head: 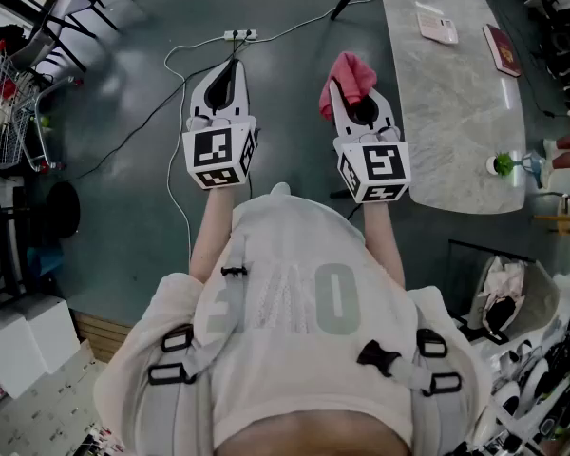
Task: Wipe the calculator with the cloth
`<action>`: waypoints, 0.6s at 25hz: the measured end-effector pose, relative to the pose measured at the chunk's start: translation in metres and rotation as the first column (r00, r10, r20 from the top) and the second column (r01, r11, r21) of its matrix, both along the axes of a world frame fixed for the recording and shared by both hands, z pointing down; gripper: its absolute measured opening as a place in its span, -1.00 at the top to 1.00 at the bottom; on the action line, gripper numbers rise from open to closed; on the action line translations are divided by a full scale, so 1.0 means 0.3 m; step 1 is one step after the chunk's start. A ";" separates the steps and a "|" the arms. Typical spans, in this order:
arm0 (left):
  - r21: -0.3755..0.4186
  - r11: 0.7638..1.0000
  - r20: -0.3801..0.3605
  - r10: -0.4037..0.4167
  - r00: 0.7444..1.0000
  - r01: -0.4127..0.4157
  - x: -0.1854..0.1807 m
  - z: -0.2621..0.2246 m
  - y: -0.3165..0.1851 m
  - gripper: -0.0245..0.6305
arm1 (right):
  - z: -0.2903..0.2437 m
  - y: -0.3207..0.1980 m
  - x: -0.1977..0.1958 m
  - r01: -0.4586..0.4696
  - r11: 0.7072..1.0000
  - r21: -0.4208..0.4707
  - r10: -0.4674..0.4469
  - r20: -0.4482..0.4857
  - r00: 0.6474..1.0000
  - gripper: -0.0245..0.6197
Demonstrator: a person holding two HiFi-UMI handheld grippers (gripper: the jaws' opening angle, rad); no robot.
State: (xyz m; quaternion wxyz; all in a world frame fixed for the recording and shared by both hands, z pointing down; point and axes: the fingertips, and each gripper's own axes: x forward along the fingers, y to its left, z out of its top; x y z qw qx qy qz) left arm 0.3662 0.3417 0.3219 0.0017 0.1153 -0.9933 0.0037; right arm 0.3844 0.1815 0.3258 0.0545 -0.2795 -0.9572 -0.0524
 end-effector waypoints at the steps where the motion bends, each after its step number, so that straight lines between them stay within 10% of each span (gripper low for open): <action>1: 0.000 1.000 0.004 0.001 1.000 -0.001 -0.001 -0.002 0.007 0.87 | 0.008 0.005 -0.001 0.001 1.000 0.002 -0.001 -0.007 1.000 0.75; 15: 0.022 1.000 0.026 0.006 1.000 -0.007 -0.073 0.001 0.103 0.86 | 0.034 0.058 -0.066 -0.021 1.000 0.007 0.021 -0.018 1.000 0.75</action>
